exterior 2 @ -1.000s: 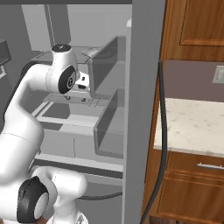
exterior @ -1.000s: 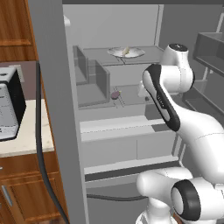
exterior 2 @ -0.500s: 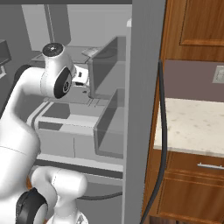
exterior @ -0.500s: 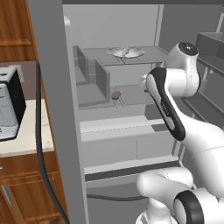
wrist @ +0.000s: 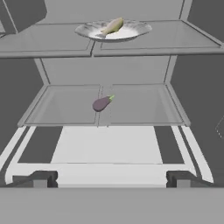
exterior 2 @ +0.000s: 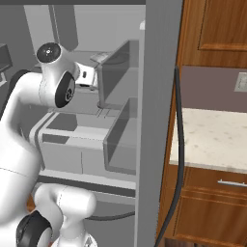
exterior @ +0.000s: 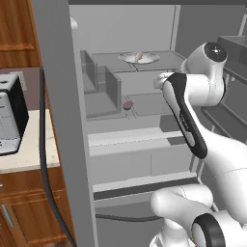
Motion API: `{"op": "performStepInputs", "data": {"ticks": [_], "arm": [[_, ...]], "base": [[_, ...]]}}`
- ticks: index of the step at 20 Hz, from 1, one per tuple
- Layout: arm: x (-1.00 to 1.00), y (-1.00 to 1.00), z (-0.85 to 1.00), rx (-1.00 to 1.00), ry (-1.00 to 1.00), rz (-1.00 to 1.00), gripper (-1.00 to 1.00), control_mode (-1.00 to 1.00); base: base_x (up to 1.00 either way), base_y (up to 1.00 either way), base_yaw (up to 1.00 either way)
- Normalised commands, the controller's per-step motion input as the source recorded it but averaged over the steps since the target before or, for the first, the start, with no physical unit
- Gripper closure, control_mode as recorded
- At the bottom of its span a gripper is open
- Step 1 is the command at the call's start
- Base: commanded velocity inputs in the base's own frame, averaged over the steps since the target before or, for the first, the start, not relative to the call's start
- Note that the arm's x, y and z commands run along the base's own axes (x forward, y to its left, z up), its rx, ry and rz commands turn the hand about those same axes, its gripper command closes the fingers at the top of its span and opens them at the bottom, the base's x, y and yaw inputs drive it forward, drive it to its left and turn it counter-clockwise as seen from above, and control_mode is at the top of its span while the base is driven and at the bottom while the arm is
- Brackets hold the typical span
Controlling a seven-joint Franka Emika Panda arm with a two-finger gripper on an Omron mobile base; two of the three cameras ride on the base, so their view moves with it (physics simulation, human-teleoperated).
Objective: Transport the fish from the fridge to the microwave and turn on the microwave.
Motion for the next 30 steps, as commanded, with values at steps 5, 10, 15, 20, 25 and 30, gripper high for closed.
{"op": "performStepInputs", "data": {"ticks": [5,10,15,20,25,30], "arm": [[0.13,0.0,0.49,0.0,-0.05,-0.03,-1.0,-1.0],[0.25,0.0,0.29,0.0,-0.09,0.0,-1.0,-1.0],[0.44,0.0,0.02,0.0,-0.02,0.0,-1.0,-1.0],[0.38,0.0,0.12,0.0,-0.01,-0.01,-1.0,-1.0],[0.43,0.01,0.1,0.0,0.0,-0.03,-1.0,-1.0],[0.46,0.01,0.0,0.0,0.0,-0.03,-1.0,-1.0]], "base": [[0.0,0.0,0.0],[0.0,0.0,0.0],[0.0,0.0,0.0],[0.0,0.0,0.0],[0.0,0.0,0.0],[0.0,0.0,0.0]]}}
